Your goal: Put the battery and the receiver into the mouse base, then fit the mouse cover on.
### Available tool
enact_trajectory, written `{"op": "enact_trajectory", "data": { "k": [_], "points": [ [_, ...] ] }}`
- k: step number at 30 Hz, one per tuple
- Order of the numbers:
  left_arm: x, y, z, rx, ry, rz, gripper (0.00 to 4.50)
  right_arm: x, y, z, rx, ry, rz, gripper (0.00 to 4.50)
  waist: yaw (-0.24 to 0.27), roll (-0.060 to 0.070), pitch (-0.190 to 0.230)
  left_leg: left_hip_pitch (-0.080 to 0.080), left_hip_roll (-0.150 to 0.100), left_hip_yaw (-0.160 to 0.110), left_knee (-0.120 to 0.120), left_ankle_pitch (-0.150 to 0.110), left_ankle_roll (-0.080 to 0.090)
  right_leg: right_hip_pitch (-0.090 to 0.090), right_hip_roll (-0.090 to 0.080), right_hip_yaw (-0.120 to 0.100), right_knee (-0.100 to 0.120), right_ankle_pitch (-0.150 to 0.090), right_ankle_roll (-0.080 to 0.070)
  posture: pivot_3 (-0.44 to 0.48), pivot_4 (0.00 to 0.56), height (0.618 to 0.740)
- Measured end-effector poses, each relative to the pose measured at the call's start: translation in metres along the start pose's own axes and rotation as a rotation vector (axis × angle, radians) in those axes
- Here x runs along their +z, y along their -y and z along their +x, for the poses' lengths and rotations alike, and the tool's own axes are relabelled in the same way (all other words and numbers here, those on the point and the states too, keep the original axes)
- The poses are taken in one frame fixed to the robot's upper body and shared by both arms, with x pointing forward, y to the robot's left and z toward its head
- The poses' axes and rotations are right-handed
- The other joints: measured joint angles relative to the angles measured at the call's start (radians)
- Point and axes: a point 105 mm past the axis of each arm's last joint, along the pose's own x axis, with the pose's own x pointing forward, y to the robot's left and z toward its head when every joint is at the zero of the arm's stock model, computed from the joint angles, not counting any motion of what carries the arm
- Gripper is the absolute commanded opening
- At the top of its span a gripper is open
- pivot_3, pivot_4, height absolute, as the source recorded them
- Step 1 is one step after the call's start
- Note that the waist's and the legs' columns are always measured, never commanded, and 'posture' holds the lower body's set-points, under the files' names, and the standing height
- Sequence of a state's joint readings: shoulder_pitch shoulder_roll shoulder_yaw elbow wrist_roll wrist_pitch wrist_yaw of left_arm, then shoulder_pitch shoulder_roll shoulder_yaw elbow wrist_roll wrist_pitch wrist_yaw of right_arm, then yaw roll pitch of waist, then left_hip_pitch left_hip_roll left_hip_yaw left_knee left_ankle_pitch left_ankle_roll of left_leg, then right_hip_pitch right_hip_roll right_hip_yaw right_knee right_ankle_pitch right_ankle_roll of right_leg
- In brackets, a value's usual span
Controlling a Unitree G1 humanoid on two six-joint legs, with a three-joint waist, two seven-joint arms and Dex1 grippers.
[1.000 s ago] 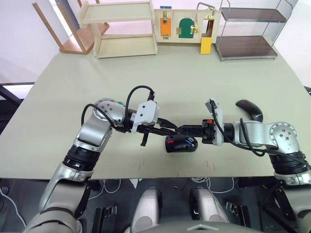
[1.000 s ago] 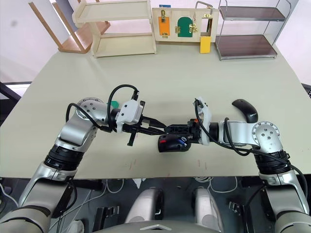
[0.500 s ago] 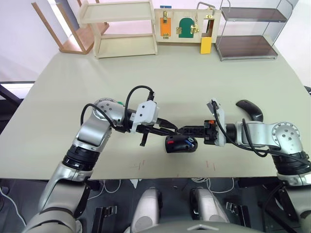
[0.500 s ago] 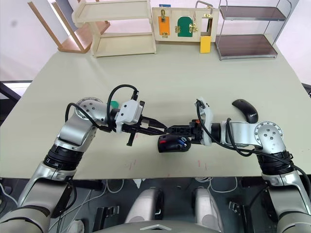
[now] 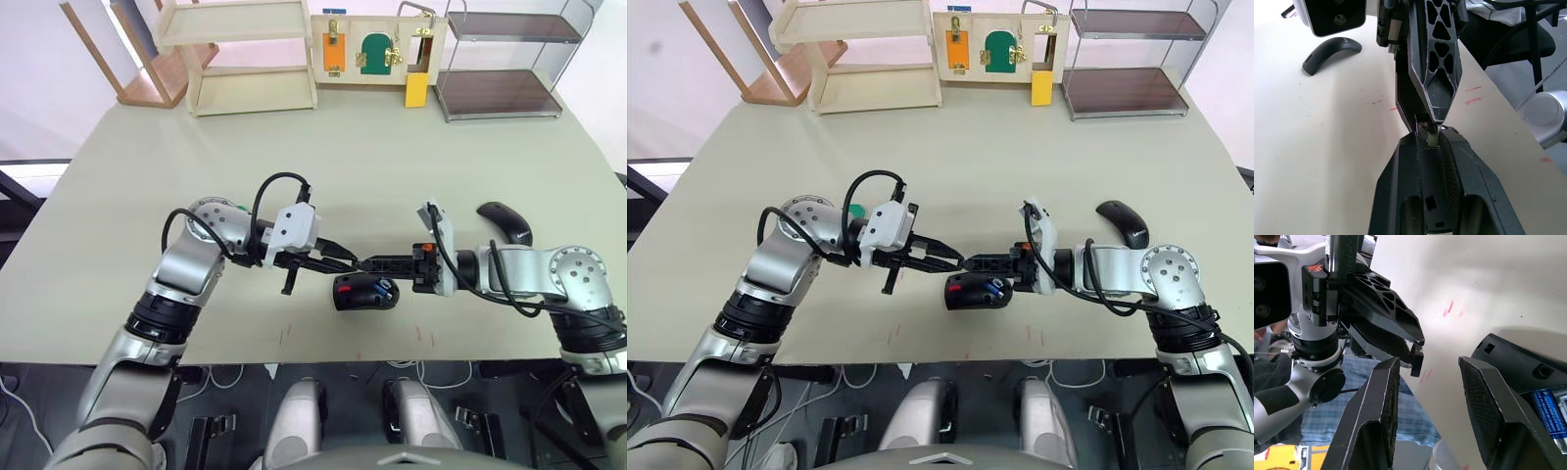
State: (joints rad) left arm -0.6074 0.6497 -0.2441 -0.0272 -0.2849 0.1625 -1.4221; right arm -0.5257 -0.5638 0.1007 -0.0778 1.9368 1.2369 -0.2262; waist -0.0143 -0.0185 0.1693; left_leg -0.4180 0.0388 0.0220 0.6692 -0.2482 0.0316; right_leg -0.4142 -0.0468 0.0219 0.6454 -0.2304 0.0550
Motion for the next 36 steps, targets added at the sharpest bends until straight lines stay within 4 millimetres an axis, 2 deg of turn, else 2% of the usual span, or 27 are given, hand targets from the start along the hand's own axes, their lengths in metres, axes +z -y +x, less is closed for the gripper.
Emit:
{"op": "enact_trajectory", "data": {
  "k": [25, 28, 30, 31, 36],
  "points": [
    [-0.0009, 0.0011, -0.0001, -0.011, -0.012, 0.02, 0.03, 0.0025, 0.0017, 0.0004, -0.018, 0.016, 0.004, 2.01, 0.0, 0.0, 0.0, 0.0, 0.0, 0.0, 0.0, 0.0, 0.0, 0.0, 0.0, 0.0, 0.0, 0.0, 0.0, 0.0, 0.15, 0.74],
    [-0.0027, 0.0006, -0.0005, -0.007, -0.015, 0.014, 0.03, 0.0022, 0.0015, 0.0005, -0.018, 0.015, 0.002, 1.11, 0.0, 0.0, 0.0, 0.0, 0.0, 0.0, 0.0, 0.0, 0.0, 0.0, 0.0, 0.0, 0.0, 0.0, 0.0, 0.0, 0.15, 0.74],
    [-0.0042, 0.0003, -0.0002, -0.006, -0.02, 0.009, 0.03, 0.0018, -0.0013, 0.0006, -0.006, 0.012, -0.003, 0.2, 0.0, 0.0, 0.0, 0.0, 0.0, 0.0, 0.0, 0.0, 0.0, 0.0, 0.0, 0.0, 0.0, 0.0, 0.0, 0.0, 0.15, 0.74],
    [-0.0045, 0.0003, 0.0002, -0.006, -0.019, 0.01, 0.03, 0.0015, -0.0025, 0.0006, -0.004, 0.008, -0.008, 0.09, 0.0, 0.0, 0.0, 0.0, 0.0, 0.0, 0.0, 0.0, 0.0, 0.0, 0.0, 0.0, 0.0, 0.0, 0.0, 0.0, 0.15, 0.74],
    [-0.0036, 0.0004, 0.0009, -0.008, -0.016, 0.022, 0.03, 0.0005, -0.0032, 0.0001, -0.006, 0.002, -0.015, 0.09, 0.0, 0.0, 0.0, 0.0, 0.0, 0.0, 0.0, 0.0, 0.0, 0.0, 0.0, 0.0, 0.0, 0.0, 0.0, 0.0, 0.15, 0.74]
  ]
}}
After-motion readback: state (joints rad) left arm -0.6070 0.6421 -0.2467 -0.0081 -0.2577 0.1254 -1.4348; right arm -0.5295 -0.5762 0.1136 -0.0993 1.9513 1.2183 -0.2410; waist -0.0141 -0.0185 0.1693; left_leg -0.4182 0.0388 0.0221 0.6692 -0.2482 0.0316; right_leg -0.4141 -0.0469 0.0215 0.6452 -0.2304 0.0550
